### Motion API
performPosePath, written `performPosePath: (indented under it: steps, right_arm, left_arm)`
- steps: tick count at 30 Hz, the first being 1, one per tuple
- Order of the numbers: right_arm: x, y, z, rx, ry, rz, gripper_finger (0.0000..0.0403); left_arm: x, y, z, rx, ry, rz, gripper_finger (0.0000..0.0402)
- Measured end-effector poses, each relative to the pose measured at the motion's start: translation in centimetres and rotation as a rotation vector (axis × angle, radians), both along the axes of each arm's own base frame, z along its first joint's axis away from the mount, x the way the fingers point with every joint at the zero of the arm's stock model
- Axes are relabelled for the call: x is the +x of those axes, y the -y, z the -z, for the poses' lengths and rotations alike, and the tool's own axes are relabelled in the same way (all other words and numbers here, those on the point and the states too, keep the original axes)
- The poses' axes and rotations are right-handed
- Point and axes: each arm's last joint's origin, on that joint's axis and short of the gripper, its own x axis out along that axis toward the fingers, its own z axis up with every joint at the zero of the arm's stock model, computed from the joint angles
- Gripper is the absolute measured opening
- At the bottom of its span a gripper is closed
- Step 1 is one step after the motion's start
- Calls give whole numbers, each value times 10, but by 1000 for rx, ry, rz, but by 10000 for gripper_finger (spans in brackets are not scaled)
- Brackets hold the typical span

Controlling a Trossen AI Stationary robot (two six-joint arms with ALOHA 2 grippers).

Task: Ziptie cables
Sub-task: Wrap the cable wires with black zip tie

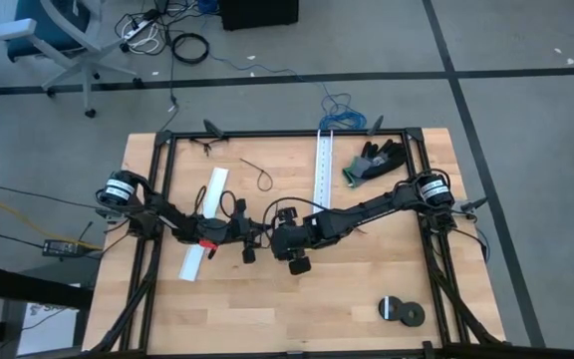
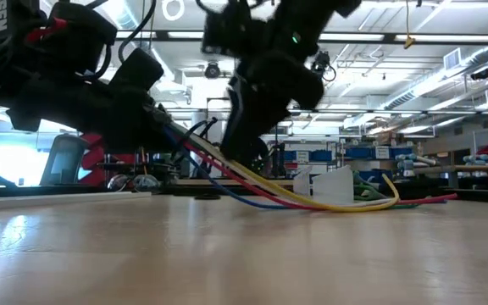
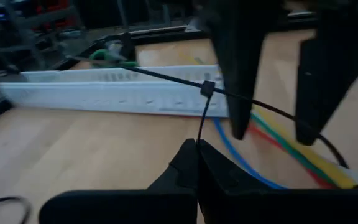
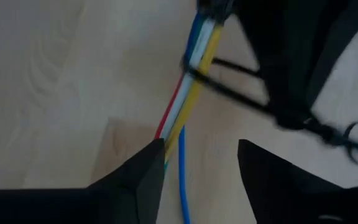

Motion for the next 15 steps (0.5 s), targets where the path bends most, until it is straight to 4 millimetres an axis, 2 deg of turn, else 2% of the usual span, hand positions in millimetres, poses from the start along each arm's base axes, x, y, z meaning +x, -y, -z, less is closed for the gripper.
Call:
performPosePath:
  steps: [4,9,15]
  right_arm:
    - [-9,2,16,13,-62,31,198]
    - [-11,2,20,48,-59,88,193]
    - [-9,2,19,82,-29,130,166]
  left_arm:
    - [-1,-1,5,20,-48,-33,2]
    - [-2,-1,13,57,-98,-39,2]
    - [-2,6,25,143,-98,-28,2]
